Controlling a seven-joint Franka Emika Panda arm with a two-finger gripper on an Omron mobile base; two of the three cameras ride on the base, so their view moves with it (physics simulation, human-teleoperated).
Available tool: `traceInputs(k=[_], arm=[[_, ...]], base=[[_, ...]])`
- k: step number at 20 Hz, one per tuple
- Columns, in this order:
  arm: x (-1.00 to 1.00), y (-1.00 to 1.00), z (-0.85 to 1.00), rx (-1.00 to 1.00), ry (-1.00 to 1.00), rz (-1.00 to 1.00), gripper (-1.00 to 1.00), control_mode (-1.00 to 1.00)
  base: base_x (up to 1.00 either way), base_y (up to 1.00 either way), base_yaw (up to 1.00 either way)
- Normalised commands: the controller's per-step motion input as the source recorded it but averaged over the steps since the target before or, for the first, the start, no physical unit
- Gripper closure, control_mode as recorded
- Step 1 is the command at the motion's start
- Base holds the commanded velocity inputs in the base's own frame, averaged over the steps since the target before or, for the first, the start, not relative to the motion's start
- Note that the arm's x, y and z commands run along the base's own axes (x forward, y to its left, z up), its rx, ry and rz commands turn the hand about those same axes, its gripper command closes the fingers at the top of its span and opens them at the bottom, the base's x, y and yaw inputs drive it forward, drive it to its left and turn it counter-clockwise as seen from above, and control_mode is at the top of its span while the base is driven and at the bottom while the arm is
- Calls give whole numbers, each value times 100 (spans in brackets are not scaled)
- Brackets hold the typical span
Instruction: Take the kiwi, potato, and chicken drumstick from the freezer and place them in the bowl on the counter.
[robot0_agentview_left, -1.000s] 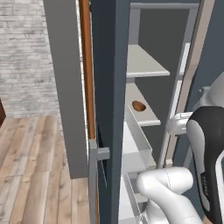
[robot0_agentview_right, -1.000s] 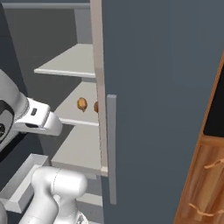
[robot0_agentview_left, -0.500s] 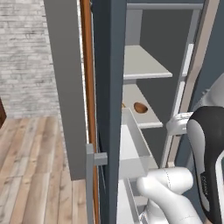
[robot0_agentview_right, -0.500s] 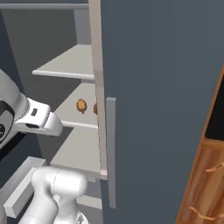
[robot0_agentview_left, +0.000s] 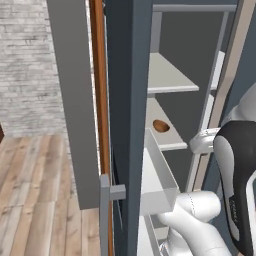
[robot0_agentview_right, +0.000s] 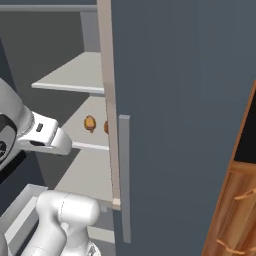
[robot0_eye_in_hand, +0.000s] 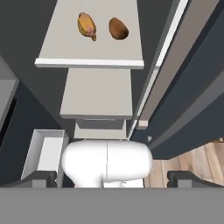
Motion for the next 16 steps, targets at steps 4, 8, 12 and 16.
traceInputs(k=[4,8,12,16], arm=[[5,0,-6,0,-1,0,-100,-100],[41,0,-45,1,-10,5,-100,-100],[64,0,-40,5,-14,17,-100,-100],[44,8,-33,2,-12,20,-100,-100]], base=[[13,0,-2],[0,0,0],[0,0,0],[0,0,0]])
